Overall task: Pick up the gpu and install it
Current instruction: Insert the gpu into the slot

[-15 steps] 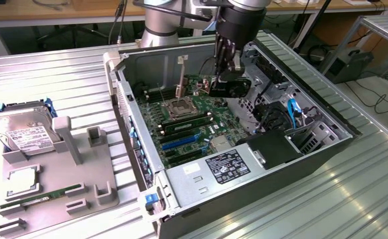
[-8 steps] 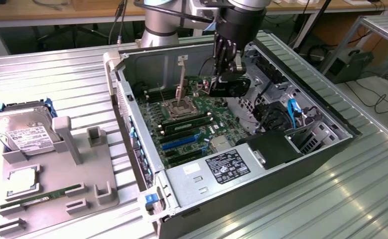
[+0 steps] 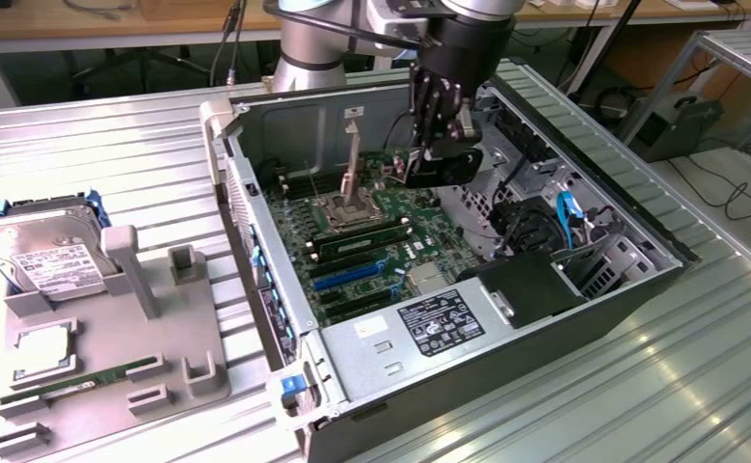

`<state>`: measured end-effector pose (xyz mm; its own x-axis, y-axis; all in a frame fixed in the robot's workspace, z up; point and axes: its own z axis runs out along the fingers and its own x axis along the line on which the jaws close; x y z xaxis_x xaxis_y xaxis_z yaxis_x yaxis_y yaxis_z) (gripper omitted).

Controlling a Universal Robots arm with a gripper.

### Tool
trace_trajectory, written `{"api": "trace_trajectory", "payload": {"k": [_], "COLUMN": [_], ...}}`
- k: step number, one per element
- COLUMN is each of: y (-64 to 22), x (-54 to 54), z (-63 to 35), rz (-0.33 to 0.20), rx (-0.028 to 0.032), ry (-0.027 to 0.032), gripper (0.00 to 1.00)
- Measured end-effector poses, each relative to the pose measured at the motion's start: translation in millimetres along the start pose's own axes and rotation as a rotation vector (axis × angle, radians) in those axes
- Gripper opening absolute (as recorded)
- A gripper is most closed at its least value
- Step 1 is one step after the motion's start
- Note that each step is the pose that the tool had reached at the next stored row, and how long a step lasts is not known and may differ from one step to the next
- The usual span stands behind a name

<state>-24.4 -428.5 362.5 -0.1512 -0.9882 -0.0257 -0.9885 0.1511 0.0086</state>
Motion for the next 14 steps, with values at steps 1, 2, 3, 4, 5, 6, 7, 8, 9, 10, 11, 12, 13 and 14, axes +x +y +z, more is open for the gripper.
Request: {"api": "trace_trajectory", "payload": {"k": [1,2,3,4,5,6,7,8,9,10,11,12,13,14], "y": [0.0,0.0,0.0,0.0,0.0,0.0,0.0,0.0,0.0,0.0,0.0,0.0,0.0,0.1], "x": [0.0,0.0,0.0,0.0,0.0,0.0,0.0,0.0,0.0,0.0,0.0,0.0,0.0,0.3], "z": [0.0,0.1,0.1,0.1,0.1,0.1,0.1,0.1,0.1,0.1,0.1,0.1,0.2,0.3], "rz": [-0.016,-0.032,-0.046,-0.063,-0.077,-0.092,-0.105,-0.107,-0.107,-0.107,-0.108,-0.107,-0.108,-0.108], "rx": [-0.0004,-0.0008,-0.0012,-0.0017,-0.0020,-0.0024,-0.0027,-0.0028,-0.0028,-0.0028,-0.0028,-0.0028,-0.0028,-0.0027], "ry": [0.0001,0.0003,0.0004,0.0006,0.0007,0.0008,0.0009,0.0009,0.0009,0.0009,0.0009,0.0010,0.0011,0.0011], "gripper": [0.26,0.26,0.26,0.26,0.26,0.26,0.26,0.26,0.26,0.26,0.26,0.26,0.26,0.26]}}
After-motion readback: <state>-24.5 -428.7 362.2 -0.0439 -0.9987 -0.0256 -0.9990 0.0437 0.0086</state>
